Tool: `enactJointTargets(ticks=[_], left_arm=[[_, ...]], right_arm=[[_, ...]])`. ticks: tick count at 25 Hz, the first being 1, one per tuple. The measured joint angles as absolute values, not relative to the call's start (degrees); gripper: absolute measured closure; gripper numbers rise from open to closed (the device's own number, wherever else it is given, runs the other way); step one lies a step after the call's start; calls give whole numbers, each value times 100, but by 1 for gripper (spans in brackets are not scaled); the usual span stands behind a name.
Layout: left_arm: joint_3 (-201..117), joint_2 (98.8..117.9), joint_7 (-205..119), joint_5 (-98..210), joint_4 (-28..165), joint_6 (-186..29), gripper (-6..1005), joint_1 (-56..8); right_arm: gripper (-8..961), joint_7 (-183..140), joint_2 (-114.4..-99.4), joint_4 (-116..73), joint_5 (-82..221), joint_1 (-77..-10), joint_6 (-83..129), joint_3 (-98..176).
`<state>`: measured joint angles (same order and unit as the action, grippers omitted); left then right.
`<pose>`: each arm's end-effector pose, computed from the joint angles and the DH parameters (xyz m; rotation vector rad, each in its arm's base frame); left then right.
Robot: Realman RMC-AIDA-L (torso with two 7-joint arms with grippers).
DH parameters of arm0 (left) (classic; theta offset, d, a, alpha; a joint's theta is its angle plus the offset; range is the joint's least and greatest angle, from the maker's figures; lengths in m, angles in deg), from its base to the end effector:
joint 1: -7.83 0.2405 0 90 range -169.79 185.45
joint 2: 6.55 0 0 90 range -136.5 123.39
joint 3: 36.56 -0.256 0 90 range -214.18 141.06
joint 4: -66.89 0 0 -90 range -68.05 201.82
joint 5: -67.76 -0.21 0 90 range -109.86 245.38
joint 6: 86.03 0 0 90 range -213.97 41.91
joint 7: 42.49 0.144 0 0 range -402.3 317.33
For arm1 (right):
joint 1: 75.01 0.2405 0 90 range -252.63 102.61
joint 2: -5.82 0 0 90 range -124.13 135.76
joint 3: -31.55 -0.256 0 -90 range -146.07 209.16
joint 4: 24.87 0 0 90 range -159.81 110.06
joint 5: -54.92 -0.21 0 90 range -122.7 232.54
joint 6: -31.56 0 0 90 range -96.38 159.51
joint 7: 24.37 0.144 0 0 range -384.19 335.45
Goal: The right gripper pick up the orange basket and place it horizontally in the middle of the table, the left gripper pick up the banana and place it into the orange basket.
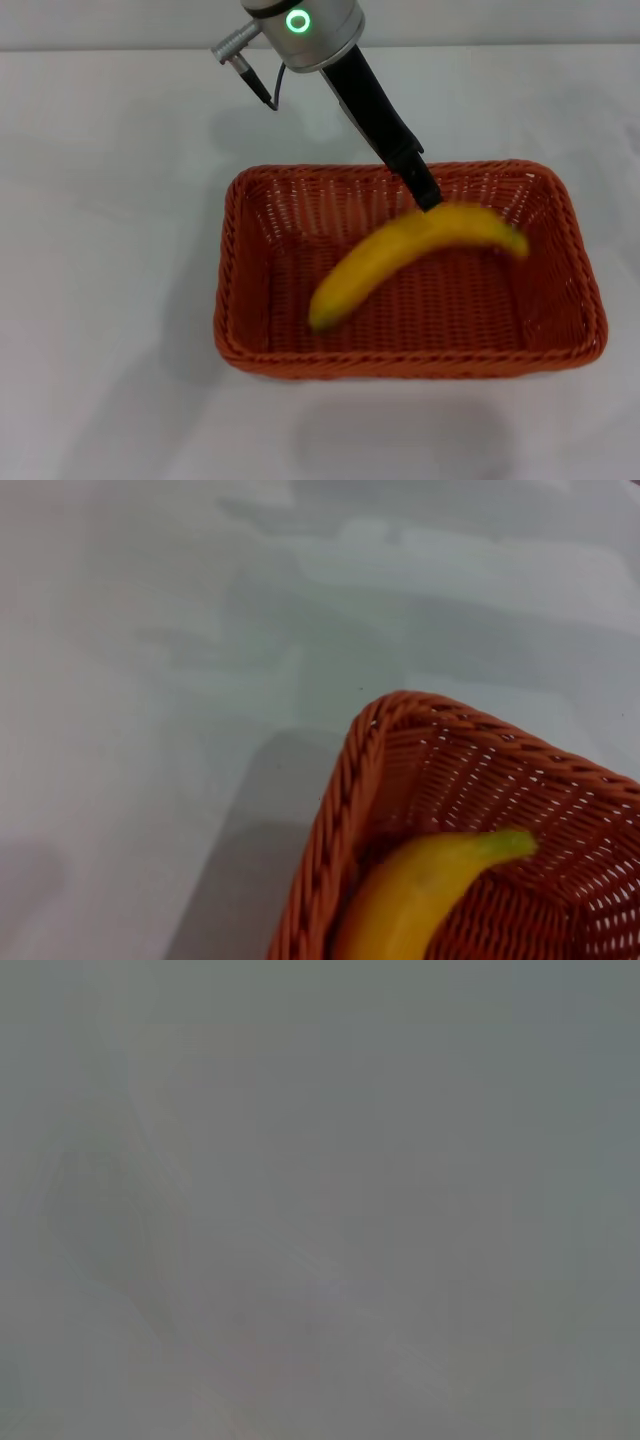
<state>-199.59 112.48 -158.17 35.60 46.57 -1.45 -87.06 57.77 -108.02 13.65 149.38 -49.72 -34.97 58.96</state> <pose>-0.0267 0.4202 -0.0556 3.0297 0.6563 -0.4769 0.3381 0.3697 0.1231 -1.8682 0.8211 0.7914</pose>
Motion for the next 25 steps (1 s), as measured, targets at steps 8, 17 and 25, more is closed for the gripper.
enactJointTargets(ticks=[8,17,25], left_arm=[[-19959,11229,-15296,4195,4244,-154,183,-8513],[-19959,11209,-13729,6929,2386,604,105,-7346],[-19960,11229,-12966,10171,1252,1412,105,-5266]], right_arm=[[202,5635,-10762,1380,14830,-5011,-3497,5897],[202,5375,-10755,1379,14560,-5097,-3532,5872],[202,4991,-10797,1427,14229,-5203,-3746,5838]])
